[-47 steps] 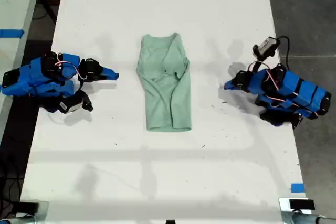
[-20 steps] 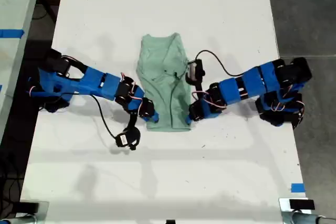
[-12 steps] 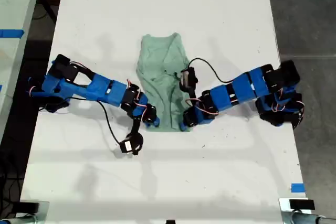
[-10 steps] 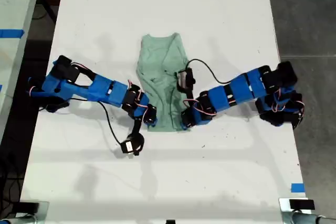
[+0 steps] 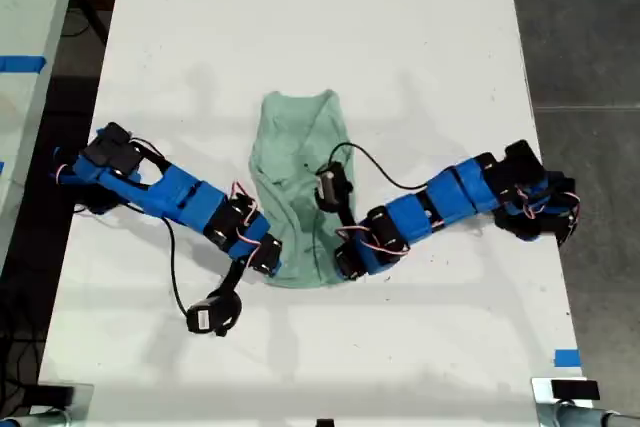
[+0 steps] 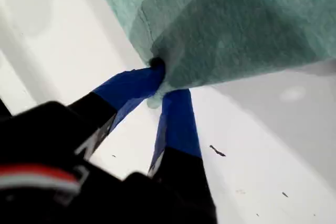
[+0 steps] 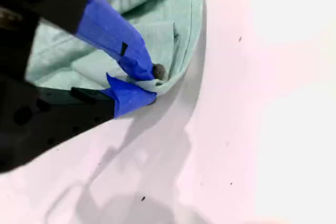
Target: Fold t shirt
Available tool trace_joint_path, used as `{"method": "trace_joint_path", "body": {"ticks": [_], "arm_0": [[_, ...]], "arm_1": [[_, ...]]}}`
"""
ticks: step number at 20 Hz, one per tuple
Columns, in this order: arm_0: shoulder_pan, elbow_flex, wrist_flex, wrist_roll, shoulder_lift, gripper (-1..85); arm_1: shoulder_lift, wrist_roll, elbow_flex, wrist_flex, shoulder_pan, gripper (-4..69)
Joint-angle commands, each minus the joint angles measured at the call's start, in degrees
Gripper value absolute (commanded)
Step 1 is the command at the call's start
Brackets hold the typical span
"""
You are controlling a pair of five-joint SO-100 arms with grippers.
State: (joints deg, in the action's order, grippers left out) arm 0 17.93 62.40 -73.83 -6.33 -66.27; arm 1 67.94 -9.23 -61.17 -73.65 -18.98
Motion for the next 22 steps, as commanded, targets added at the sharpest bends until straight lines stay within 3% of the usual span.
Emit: {"method": "trace_joint_path", "body": {"ticks": [1,6,10,15,16,17,19,22], "arm_0": [[-3.69,-2.81,-5.45,-0.35,-11.43,-0.1],[-17.4,-1.93,-13.71,5.45,-23.29,-0.1],[-29.36,-0.26,-16.0,10.11,-30.5,-0.1],[-40.25,6.06,-16.0,12.66,-30.23,0.0],[-41.92,5.89,-15.82,13.1,-29.44,10.8],[-43.33,4.75,-16.0,14.5,-28.74,26.4],[-46.32,3.43,-16.79,16.52,-30.15,28.8],[-52.29,3.43,-17.31,19.6,-37.97,26.8]], "arm_1": [[10.81,-4.92,4.92,0.09,5.19,-0.3],[26.28,-10.9,1.67,-1.23,20.83,-0.3],[31.11,-15.03,0.44,-2.2,33.75,-0.2],[26.89,-19.42,-1.49,2.9,41.4,-0.2],[26.1,-20.39,-1.32,3.78,42.45,5.3],[25.58,-21.36,-0.44,3.52,43.59,16.4],[25.4,-23.55,1.58,0.7,46.23,24.8],[28.39,-25.49,2.37,-3.78,50.8,25.3]]}}
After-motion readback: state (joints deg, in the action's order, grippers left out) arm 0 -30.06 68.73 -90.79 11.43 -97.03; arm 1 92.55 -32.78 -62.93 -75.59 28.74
